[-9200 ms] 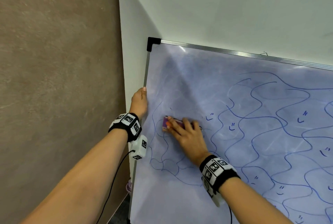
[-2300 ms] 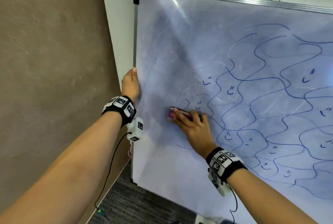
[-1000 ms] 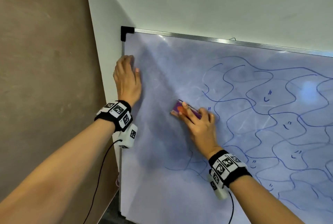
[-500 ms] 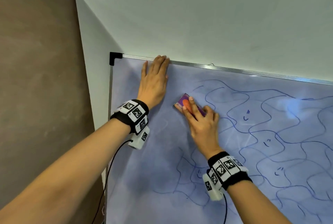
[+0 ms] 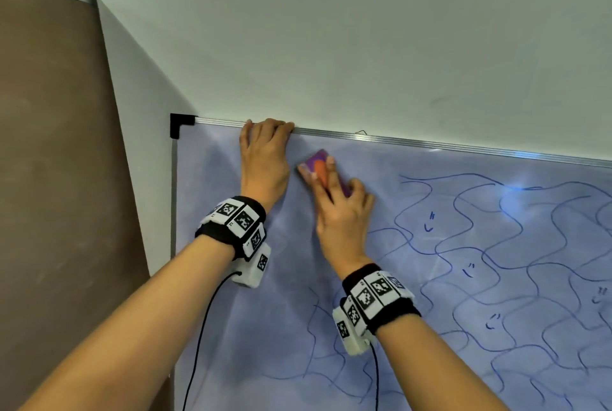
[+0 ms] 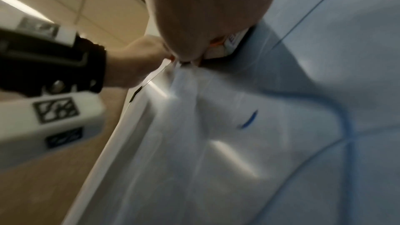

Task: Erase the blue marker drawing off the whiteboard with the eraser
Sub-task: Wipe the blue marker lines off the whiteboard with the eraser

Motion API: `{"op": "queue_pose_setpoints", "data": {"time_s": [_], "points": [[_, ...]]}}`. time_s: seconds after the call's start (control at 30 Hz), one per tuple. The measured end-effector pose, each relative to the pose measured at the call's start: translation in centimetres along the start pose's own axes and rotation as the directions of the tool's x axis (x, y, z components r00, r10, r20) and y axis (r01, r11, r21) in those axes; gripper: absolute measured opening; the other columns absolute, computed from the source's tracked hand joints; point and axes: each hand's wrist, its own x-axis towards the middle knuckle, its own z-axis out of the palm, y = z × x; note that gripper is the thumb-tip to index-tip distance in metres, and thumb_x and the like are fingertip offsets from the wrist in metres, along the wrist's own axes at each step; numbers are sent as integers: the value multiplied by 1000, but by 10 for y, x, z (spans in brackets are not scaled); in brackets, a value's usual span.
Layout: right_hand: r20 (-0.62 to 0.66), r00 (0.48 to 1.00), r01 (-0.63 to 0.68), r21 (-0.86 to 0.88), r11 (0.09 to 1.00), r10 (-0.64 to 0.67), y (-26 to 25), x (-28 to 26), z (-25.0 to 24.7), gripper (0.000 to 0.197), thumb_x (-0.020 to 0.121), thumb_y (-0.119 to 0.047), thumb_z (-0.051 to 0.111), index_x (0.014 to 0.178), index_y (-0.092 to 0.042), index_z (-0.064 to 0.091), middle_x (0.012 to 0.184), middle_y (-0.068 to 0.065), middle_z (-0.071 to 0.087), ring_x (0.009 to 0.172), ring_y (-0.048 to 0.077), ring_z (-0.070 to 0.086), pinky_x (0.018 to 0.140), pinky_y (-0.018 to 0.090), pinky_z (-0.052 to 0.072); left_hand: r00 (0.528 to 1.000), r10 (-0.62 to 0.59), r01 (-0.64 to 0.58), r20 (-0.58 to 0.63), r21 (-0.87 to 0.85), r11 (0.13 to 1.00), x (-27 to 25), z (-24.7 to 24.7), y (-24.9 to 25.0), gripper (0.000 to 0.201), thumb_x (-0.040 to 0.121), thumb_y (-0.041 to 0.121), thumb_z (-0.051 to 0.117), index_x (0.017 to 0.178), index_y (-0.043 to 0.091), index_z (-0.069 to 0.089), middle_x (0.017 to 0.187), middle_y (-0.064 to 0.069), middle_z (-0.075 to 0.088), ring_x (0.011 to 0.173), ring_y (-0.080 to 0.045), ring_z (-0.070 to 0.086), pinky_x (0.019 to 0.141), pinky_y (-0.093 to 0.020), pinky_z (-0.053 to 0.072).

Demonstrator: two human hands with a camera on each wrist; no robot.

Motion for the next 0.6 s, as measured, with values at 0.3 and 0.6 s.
{"op": "queue_pose_setpoints", "data": {"time_s": [0.3, 0.6], "points": [[-113, 963, -254, -64, 965, 246, 71, -12, -22, 53, 87, -15, 59, 138, -25, 49, 150, 6, 37, 98, 31, 39, 76, 40, 35, 1000, 26, -26, 1, 17, 1000, 0, -4, -2, 49, 75, -10, 48, 117, 9, 62, 109, -7, 61, 105, -25, 55, 113, -48, 18], [-30, 997, -76, -12, 997, 76, 13, -28, -6, 67, 83, -8, 57, 143, -30, 38, 150, 5, 38, 96, 32, 42, 75, 39, 32, 995, -23, 21, -92, -18, 1000, -2, 5, 1, 41, 77, -10, 51, 110, 12, 64, 104, -5, 61, 100, -22, 53, 107, -44, 23]]}}
